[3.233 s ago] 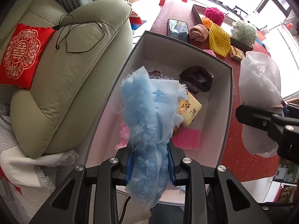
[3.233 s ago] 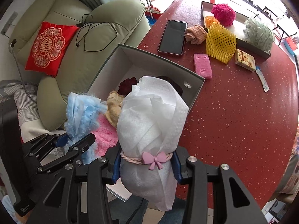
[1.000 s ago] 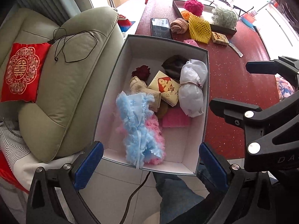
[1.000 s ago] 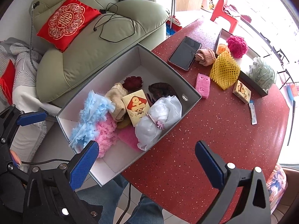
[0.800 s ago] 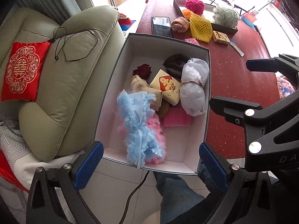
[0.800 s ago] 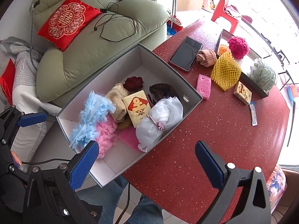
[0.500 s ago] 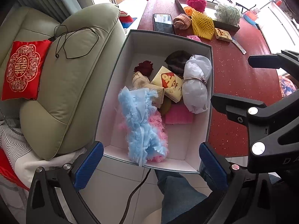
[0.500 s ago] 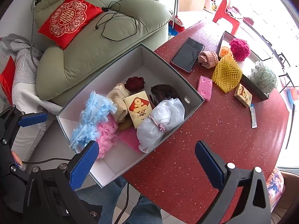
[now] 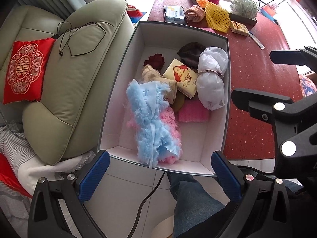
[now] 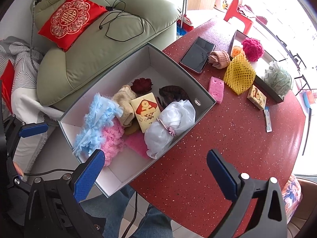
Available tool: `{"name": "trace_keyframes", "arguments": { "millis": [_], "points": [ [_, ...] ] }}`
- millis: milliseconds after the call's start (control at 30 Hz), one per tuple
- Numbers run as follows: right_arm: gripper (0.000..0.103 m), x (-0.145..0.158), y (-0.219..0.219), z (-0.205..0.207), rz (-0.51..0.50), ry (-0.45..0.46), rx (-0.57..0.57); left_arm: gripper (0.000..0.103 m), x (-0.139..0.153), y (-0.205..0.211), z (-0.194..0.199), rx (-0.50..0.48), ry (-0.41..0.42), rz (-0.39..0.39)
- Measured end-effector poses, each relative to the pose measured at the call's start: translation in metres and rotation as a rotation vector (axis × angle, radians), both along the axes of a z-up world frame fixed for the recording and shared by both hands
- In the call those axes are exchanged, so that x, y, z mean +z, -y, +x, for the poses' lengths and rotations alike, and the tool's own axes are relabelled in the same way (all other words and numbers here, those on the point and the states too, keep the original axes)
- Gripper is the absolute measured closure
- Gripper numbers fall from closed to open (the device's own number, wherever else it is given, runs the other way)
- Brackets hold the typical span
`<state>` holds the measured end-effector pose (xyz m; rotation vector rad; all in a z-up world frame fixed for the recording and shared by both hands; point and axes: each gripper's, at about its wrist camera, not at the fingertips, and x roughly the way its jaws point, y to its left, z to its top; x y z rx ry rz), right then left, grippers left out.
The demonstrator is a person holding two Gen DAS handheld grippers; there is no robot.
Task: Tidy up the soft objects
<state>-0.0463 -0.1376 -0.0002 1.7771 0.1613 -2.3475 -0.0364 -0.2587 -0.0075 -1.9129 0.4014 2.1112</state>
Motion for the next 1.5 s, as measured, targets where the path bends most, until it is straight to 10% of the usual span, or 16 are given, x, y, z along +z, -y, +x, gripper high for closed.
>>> {"name": "trace_keyframes", "arguments": {
  "millis": [1500],
  "points": [
    [0.000, 0.002, 0.004, 0.001, -0.002, -0.011, -0.016, 0.000, 0.003, 0.014, -0.005, 0.009, -0.010, 0.031]
  ]
}}
